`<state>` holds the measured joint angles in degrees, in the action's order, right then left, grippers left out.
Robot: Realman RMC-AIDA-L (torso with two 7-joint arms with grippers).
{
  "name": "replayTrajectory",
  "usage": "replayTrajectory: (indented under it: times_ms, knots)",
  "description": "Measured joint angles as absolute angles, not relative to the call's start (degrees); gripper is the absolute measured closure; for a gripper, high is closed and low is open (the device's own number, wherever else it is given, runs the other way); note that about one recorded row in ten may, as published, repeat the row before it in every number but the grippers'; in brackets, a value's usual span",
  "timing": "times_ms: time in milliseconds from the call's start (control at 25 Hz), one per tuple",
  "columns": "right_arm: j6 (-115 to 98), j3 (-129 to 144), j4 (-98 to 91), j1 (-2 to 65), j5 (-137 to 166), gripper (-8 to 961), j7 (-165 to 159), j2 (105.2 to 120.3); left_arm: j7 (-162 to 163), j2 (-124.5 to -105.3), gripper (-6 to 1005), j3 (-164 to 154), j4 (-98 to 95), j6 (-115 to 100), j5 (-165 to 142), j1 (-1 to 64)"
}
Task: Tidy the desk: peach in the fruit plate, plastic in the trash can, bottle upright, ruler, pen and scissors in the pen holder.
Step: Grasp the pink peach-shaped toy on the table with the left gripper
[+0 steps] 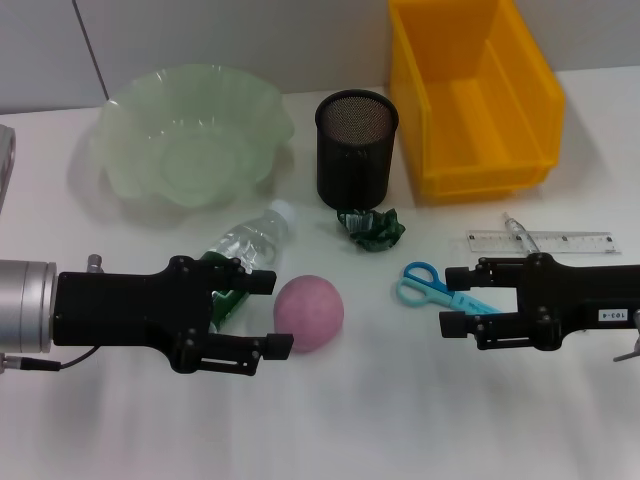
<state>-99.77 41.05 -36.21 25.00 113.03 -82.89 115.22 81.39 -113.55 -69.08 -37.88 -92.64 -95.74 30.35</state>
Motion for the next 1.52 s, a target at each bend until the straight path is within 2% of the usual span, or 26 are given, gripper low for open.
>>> replayTrajectory:
  times_ms: [720, 760, 920, 960, 1080, 1520]
  knots:
    - [-99.49, 41.03, -36.17, 24.83, 113.05, 212, -83.18, 115.08, 81.02, -113.74, 185, -69.08, -39.75, -91.28, -97.38, 31.12]
    - [-99.47, 41.03, -36.13, 24.82, 113.16, 212, -83.4, 115.07, 81.01, -114.81, 184, -69.08, -43.5, -89.88, -101.49, 32.19]
    - [-99.4, 40.9, -36.12, 24.85, 114.25, 212, -84.28, 114.97, 81.05, -115.8, 184, -69.08, -46.17, -88.94, -105.19, 33.27]
    - [-99.4, 40.76, -36.12, 24.92, 114.91, 212, -84.68, 114.94, 81.21, -117.14, 184, -69.18, -48.73, -87.78, -109.91, 35.18]
    - [-99.37, 40.55, -36.11, 25.0, 115.86, 212, -85.37, 114.91, 81.5, -117.99, 184, -69.57, -50.27, -87.03, -113.86, 36.86]
    - [-99.31, 40.42, -36.12, 25.03, 115.93, 213, -85.45, 114.83, 81.72, -118.79, 184, -85.66, -51.46, -72.97, -118.88, 41.26]
